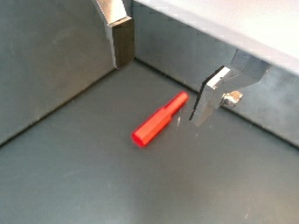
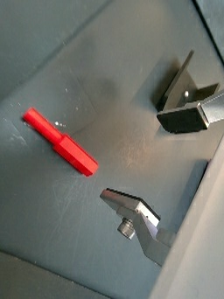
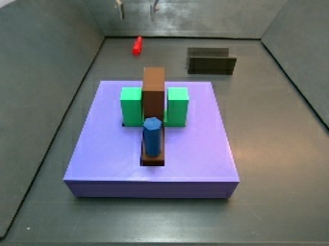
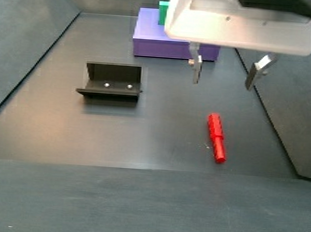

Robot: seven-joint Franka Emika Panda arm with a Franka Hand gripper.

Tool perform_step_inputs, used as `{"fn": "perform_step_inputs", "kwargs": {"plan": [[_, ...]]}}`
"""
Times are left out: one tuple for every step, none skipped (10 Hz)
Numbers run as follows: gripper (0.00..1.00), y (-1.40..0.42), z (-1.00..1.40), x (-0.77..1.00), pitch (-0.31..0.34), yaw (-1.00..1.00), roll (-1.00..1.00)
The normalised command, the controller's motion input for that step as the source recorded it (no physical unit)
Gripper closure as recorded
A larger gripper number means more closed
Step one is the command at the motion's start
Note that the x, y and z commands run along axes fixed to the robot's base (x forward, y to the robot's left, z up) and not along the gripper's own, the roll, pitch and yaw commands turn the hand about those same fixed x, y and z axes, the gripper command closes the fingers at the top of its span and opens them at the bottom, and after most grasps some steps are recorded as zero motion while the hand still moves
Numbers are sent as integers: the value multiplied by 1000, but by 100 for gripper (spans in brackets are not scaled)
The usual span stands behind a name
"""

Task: Pick up the red object. Move up. Place the red object on the fixture. Regrasp the red object. Move to above the board. Insert the red object.
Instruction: Pick up the red object.

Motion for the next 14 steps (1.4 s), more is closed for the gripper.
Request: {"fn": "perform_step_inputs", "kwargs": {"plan": [[0,-106,-900,71,-126,-69,-74],[0,-57,-886,63,-101,-63,-103],[0,0,-889,71,-89,-37,-111],[0,0,-880,60,-87,-31,-120],[0,0,-866,54,-83,-26,-130],[0,0,-849,66,-89,-11,-139],[0,17,-829,97,-84,0,-153],[0,117,-743,134,-53,34,-209],[0,91,-714,109,-60,3,-221],[0,34,-640,60,-66,0,-254],[0,0,-526,29,-89,0,-297],[0,0,-431,0,-106,0,-334],[0,0,-323,0,-121,-63,-383],[0,0,-283,0,-130,-83,-406]]}}
